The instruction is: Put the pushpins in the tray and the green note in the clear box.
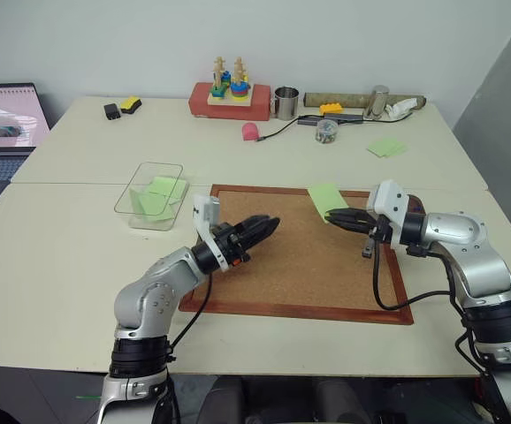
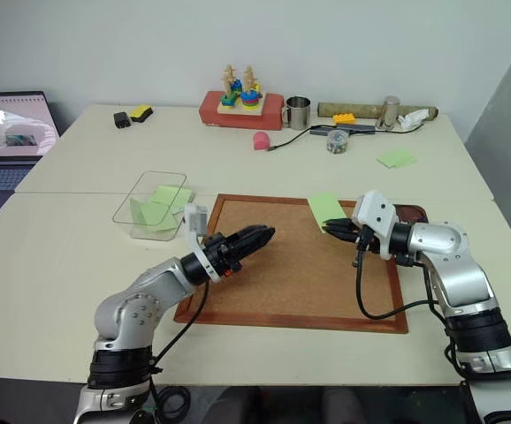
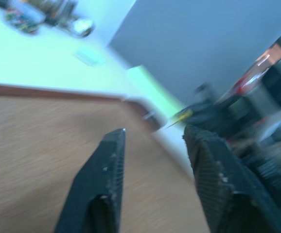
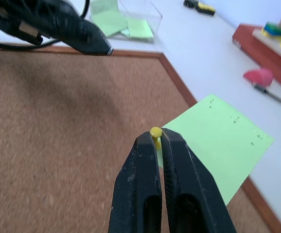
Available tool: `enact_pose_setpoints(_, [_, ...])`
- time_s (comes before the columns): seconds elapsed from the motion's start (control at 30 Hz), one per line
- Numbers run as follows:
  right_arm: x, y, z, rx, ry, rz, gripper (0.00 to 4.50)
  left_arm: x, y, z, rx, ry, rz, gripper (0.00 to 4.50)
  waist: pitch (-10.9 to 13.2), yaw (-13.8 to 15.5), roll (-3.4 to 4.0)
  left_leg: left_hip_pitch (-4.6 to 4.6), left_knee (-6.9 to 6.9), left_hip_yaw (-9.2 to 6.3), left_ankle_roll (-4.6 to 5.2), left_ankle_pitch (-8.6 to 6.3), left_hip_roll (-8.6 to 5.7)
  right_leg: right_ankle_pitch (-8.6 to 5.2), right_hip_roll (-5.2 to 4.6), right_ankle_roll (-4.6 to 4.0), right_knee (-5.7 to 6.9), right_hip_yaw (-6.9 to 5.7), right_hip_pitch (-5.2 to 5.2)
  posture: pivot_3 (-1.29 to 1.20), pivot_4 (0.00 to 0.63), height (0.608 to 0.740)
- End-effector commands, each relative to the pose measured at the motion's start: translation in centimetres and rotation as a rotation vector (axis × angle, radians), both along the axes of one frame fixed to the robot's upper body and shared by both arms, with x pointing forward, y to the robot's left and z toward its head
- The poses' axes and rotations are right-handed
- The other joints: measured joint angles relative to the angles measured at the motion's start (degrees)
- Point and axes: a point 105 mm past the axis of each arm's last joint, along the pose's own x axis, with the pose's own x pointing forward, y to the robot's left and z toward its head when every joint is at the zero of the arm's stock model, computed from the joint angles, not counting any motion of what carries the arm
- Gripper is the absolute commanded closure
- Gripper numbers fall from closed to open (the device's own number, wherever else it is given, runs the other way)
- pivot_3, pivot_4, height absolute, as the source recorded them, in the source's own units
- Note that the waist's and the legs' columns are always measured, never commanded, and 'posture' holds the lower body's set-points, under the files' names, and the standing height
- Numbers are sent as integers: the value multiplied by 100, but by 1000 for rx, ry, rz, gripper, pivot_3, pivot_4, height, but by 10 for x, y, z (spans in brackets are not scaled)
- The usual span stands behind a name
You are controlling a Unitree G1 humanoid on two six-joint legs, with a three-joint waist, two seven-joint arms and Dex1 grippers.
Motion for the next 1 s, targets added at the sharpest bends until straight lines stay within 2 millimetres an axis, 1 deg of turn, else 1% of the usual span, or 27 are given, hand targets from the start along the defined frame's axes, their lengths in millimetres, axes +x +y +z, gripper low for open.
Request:
enact_pose_setpoints(0.03, [-6, 8, 20, 5, -109, 40, 4500, -2, -7, 16, -97, 23, -22, 1372, 6, 0, -11, 0, 0, -1, 0, 0, -1, 0, 0, 0, 0, -1, 0, 0, 150, 740])
enact_pose_setpoints(0.13, [-10, 12, 24, -15, -148, 64, 4500, 3, -15, 19, -154, 61, -24, 881, 10, 18, -16, 0, 3, -3, -1, 1, -3, 1, 0, -2, 0, -2, 1, 0, 150, 740])
enact_pose_setpoints(0.27, [-17, 17, 27, -48, -185, 99, 4500, 8, -25, 26, -219, 86, -38, 881, 11, 17, -18, -1, 6, -2, -2, 1, -8, 1, 1, -3, -1, -2, 2, 0, 150, 740])
enact_pose_setpoints(0.47, [-26, 25, 26, -82, -213, 139, 4500, 14, -37, 27, -204, 91, -53, 881, 11, 9, -18, 0, 5, 0, -2, 1, -8, 2, 5, -4, -1, -2, 1, 0, 150, 740])
enact_pose_setpoints(0.57, [-29, 29, 24, -90, -219, 156, 4500, 16, -39, 25, -197, 97, -55, 1313, 11, 13, -18, 0, 5, -1, -2, 1, -8, 2, 5, -5, -1, -1, 2, 0, 150, 740])
enact_pose_setpoints(0.67, [-32, 33, 23, -95, -225, 171, 4500, 15, -41, 24, -187, 98, -69, 1982, 11, 14, -19, -1, 5, -1, -3, 1, -8, 2, 4, -5, -2, -1, 2, 0, 150, 740])
enact_pose_setpoints(0.7, [-32, 34, 23, -96, -227, 175, 4500, 15, -42, 24, -186, 97, -72, 2090, 11, 14, -19, -1, 5, 0, -3, 1, -8, 2, 5, -5, -2, -1, 2, 0, 150, 740])
enact_pose_setpoints(0.9, [-36, 40, 21, -92, -231, 197, 4500, 16, -42, 24, -176, 90, -63, 3245, 11, 14, -19, 0, 6, -1, -3, 1, -8, 3, 4, -6, -1, -1, 2, 0, 150, 740])
enact_pose_setpoints(1.0, [-36, 42, 22, -82, -231, 202, 4500, 16, -41, 23, -171, 88, -55, 3743, 11, 14, -19, 0, 5, -1, -3, 1, -8, 3, 4, -6, -1, -1, 2, 0, 150, 740])
